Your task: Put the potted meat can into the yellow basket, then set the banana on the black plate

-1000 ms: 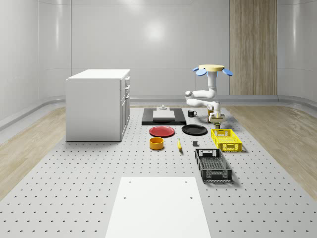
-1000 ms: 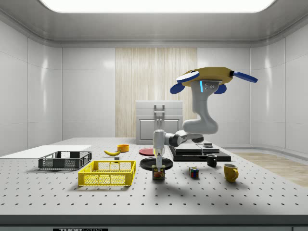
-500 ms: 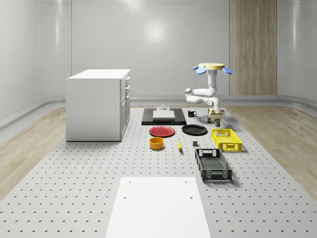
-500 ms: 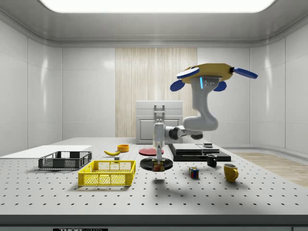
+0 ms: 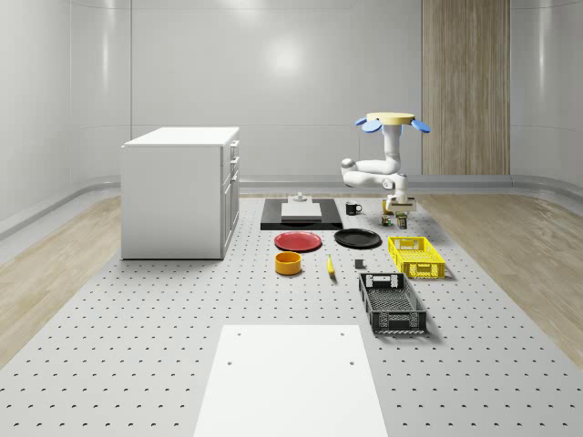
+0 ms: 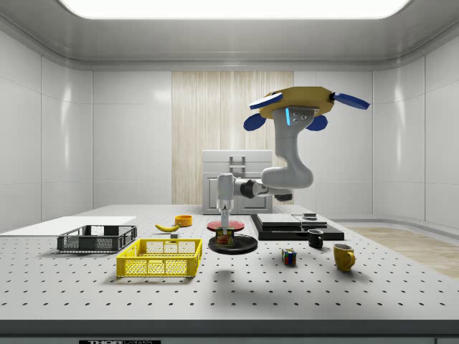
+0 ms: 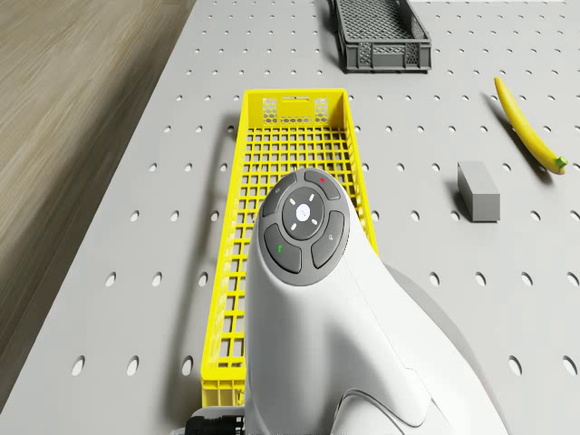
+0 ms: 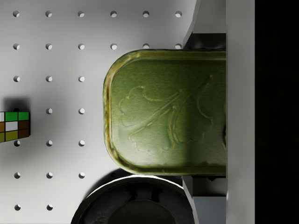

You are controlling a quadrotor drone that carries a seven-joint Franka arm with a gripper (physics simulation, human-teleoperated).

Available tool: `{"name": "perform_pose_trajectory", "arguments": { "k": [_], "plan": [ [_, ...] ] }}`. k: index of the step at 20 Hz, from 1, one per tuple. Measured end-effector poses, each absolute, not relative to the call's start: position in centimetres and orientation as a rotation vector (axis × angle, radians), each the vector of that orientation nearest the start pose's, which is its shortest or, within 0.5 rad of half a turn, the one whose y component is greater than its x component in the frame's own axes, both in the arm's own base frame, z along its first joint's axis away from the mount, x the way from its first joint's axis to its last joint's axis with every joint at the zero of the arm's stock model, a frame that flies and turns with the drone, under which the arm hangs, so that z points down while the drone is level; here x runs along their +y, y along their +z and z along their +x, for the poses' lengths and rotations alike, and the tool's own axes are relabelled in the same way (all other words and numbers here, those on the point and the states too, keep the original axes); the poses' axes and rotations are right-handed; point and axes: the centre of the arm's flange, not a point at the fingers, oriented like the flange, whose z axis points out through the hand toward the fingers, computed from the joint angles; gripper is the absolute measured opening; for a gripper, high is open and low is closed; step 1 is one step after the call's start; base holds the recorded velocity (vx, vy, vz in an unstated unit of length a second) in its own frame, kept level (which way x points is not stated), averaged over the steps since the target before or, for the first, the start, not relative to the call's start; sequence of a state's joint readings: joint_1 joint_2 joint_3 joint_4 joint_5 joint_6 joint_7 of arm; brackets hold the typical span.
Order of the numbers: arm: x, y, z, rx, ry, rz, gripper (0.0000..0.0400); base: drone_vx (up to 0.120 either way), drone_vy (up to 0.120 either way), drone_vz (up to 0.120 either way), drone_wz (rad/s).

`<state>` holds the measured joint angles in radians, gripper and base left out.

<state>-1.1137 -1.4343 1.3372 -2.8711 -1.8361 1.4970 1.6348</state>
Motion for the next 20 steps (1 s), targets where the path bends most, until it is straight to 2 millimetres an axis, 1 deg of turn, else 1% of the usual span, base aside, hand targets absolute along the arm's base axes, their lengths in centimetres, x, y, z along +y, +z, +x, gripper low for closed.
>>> {"name": "perform_pose_trajectory", "arguments": {
  "k": [20],
  "plan": [
    [1.22, 49.49, 30.68, 0.003, 0.785, -0.005, 0.0291, 0.120, 0.000, 0.000, 0.000]
  ]
}}
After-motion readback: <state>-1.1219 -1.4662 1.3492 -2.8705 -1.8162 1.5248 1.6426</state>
